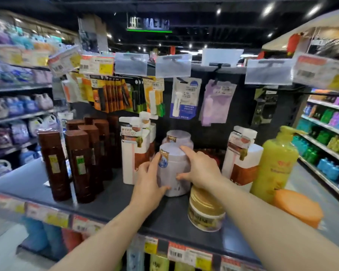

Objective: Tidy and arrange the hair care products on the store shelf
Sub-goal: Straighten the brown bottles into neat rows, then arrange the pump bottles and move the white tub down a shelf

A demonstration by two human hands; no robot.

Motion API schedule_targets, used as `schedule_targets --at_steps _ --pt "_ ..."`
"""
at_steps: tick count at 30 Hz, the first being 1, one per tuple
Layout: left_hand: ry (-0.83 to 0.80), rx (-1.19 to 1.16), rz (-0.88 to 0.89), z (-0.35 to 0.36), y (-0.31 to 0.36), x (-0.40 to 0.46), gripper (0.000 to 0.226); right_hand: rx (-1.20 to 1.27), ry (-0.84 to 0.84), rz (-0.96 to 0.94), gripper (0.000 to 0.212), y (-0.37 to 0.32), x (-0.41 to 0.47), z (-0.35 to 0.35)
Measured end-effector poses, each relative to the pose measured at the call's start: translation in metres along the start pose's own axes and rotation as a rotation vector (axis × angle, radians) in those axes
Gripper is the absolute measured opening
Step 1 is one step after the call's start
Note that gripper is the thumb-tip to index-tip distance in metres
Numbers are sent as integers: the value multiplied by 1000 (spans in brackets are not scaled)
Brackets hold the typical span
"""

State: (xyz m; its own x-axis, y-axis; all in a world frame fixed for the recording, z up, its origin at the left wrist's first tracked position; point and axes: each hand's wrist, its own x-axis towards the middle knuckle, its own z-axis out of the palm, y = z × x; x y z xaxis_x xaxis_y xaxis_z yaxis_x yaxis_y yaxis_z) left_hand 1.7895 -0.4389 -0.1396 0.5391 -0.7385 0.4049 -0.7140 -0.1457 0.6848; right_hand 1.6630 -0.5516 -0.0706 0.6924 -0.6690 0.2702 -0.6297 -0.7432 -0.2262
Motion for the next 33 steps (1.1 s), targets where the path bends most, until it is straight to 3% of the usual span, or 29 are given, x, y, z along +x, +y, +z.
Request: schedule_targets --at_steps 14,19,22,26,29,32,33 --pt "-36 1 6 5 -2 15 102 7 12 27 96 2 18 8" --pt "-35 -5 2 3 -1 13 104 222 -29 75 103 8 1 1" --pt "23 -14 -7 0 6 8 101 285 4 134 83 24 -20 -14" --pt "112 -47 74 5 23 -6 77 261 3 174 51 50 -48 -24" --pt "-69 -164 133 15 37 -18 71 326 -42 212 51 63 -69 -27" --pt "-423 -180 152 25 53 -28 91 352 -113 229 62 70 -87 -29" --pt "-471 -143 167 28 57 -31 98 353 -141 217 64 71 -92 -28"
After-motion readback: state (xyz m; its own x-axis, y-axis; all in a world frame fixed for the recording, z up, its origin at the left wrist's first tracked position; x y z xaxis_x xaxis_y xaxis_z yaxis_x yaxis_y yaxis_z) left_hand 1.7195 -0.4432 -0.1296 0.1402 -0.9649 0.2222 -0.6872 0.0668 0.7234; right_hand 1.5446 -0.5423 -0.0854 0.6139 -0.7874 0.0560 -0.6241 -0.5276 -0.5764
